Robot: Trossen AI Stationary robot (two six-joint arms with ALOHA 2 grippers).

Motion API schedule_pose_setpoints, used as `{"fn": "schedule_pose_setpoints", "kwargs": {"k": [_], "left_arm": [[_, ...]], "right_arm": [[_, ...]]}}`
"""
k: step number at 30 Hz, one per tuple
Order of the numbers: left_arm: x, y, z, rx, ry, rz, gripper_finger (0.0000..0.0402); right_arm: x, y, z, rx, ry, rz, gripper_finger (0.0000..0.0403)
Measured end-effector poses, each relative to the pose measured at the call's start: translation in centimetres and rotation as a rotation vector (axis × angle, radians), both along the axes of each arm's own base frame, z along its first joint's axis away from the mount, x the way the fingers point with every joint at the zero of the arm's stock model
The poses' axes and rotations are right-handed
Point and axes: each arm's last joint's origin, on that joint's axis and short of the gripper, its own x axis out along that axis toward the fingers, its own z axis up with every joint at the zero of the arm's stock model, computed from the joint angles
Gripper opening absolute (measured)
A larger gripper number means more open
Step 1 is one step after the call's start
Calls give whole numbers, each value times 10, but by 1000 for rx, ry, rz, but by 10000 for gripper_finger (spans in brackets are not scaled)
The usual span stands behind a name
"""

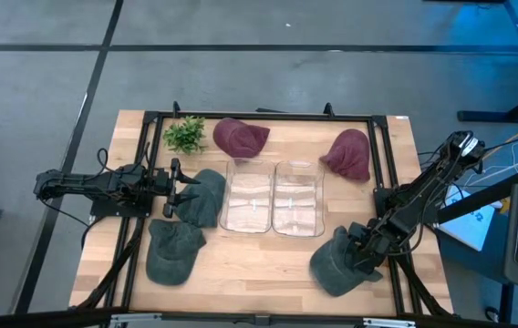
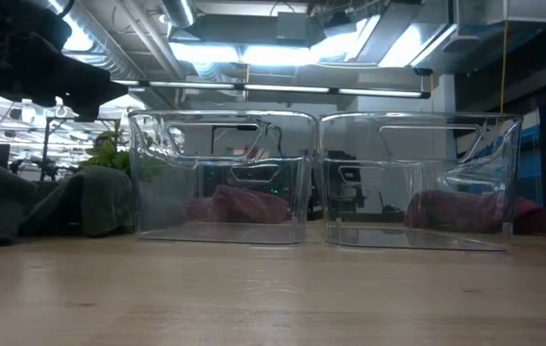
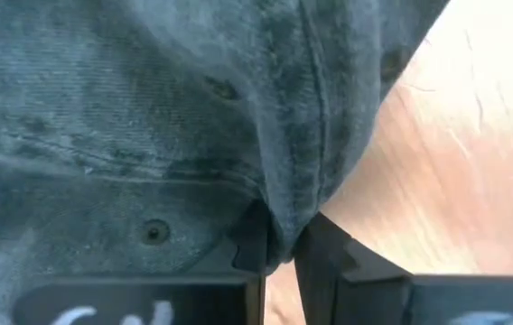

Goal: Pick & Place hat
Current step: Put the bottom right blue cap into the right transparent bin

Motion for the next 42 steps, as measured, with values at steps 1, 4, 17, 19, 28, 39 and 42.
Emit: {"fn": "schedule_pose_setpoints", "kwargs": {"k": [1, 4, 17, 19, 28, 39, 42], "left_arm": [[0, 0, 0, 0, 0, 0, 194], [0, 0, 0, 0, 0, 1, 194], [0, 0, 0, 0, 0, 0, 194], [0, 0, 0, 0, 0, 0, 194], [0, 0, 0, 0, 0, 0, 194], [0, 0, 0, 0, 1, 0, 194], [0, 0, 0, 0, 1, 0, 194]], "right_arm": [[0, 0, 0, 1, 0, 3, 39], [0, 1, 0, 7, -3, 4, 43], [10, 13, 15, 125, -97, 44, 36], [10, 14, 20, 145, -122, 58, 36], [15, 15, 56, 204, -305, 83, 36], [15, 11, 97, 231, -525, 99, 36], [16, 11, 110, 239, -583, 136, 36]]}}
